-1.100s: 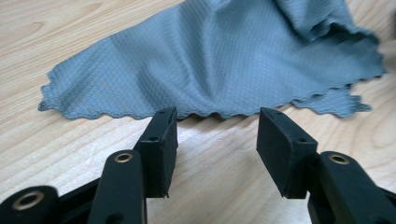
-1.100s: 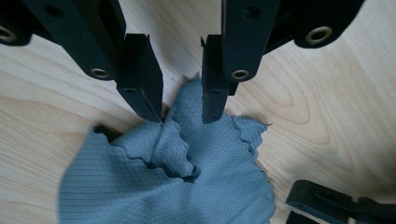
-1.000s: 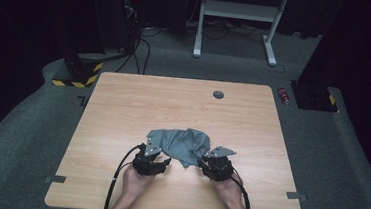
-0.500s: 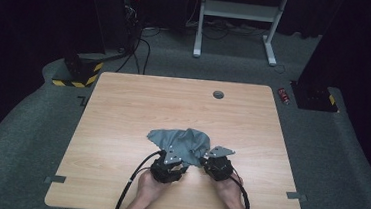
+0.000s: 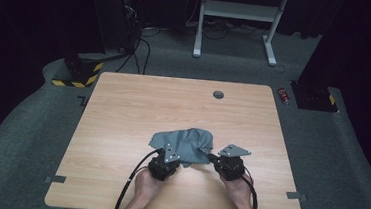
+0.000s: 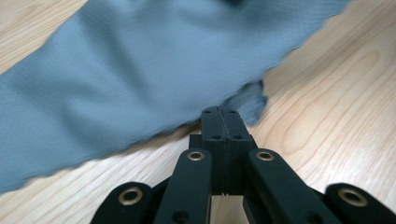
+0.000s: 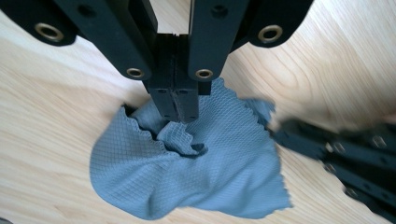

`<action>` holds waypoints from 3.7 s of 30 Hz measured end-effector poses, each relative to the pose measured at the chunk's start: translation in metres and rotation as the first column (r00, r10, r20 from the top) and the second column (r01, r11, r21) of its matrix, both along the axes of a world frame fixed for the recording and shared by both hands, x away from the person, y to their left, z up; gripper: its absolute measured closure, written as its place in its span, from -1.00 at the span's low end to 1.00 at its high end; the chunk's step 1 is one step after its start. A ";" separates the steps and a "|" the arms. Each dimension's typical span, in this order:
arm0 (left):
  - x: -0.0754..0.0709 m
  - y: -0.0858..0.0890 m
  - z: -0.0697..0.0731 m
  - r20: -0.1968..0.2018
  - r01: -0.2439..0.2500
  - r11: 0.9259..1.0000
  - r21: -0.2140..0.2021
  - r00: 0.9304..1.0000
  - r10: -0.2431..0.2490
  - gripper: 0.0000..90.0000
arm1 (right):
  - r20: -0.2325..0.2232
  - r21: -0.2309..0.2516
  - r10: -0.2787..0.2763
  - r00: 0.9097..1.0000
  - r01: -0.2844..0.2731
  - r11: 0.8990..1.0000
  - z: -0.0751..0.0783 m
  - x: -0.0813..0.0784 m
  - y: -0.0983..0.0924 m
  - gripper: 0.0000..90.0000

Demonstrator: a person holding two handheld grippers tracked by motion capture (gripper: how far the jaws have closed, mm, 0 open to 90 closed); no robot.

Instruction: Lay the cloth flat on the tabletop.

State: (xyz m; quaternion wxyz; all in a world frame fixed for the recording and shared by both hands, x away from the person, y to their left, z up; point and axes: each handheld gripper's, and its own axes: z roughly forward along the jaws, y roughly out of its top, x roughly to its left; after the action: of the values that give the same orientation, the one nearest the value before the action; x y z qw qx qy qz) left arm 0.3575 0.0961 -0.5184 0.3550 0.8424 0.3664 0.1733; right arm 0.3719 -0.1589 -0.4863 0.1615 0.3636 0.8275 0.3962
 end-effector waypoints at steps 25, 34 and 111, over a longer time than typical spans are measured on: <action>0.028 0.033 0.006 -0.023 -0.164 0.984 0.068 0.986 0.166 0.37 | -0.067 -0.110 -0.015 0.998 0.008 0.994 -0.029 0.003 0.012 0.58; 0.029 0.028 0.008 -0.052 -0.090 0.993 0.078 0.994 0.095 1.00 | -0.046 -0.137 -0.009 0.999 0.003 0.991 -0.029 0.002 0.012 0.98; 0.021 0.044 0.026 -0.059 -0.145 0.982 -0.121 0.989 0.138 0.06 | -0.010 -0.177 0.334 0.942 -0.331 0.927 -0.015 -0.030 0.068 0.65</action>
State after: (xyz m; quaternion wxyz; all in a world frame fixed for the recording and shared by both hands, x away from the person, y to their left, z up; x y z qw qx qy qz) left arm 0.3788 0.1403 -0.4925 0.3846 0.7944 0.4444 0.1534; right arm 0.3420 -0.0913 -0.5018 0.1318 0.1985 0.9072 0.3466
